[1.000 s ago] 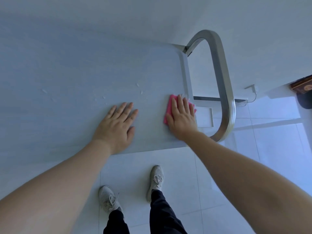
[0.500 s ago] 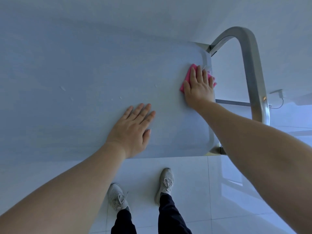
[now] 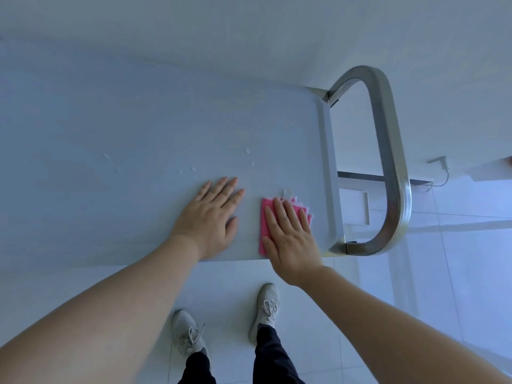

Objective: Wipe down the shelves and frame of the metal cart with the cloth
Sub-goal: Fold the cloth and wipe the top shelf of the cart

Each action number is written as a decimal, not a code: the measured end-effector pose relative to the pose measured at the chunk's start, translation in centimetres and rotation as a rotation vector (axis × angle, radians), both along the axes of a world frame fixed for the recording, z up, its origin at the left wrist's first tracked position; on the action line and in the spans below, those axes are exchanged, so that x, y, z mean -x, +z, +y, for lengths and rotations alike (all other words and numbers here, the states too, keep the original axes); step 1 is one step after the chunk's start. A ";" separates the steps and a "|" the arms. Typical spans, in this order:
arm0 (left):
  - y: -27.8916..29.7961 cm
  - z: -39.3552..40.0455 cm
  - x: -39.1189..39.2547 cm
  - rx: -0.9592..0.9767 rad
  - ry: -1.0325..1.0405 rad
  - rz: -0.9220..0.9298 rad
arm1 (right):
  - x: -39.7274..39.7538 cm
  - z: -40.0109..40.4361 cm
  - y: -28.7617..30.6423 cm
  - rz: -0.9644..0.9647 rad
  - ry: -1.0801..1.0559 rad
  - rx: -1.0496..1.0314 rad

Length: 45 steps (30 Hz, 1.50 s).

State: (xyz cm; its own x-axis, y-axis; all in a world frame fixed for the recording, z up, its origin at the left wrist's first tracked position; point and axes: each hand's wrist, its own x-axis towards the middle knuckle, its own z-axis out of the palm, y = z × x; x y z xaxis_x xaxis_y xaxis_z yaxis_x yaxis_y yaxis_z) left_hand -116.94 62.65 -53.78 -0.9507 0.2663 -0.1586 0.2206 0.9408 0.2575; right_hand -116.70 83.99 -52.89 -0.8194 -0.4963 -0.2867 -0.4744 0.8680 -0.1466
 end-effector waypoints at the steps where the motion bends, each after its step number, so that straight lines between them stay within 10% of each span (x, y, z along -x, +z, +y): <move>1: 0.3 0.0 0.1 -0.011 -0.005 -0.004 | 0.2 0.1 0.0 -0.004 0.001 -0.003; 17: 1.0 -6.5 -2.6 0.051 0.163 -0.001 | -0.1 -1.6 -0.4 0.042 -0.105 -0.070; 45: 0.4 -7.1 -2.1 0.057 0.140 0.009 | 29.1 -4.2 -1.9 0.186 -0.167 -0.040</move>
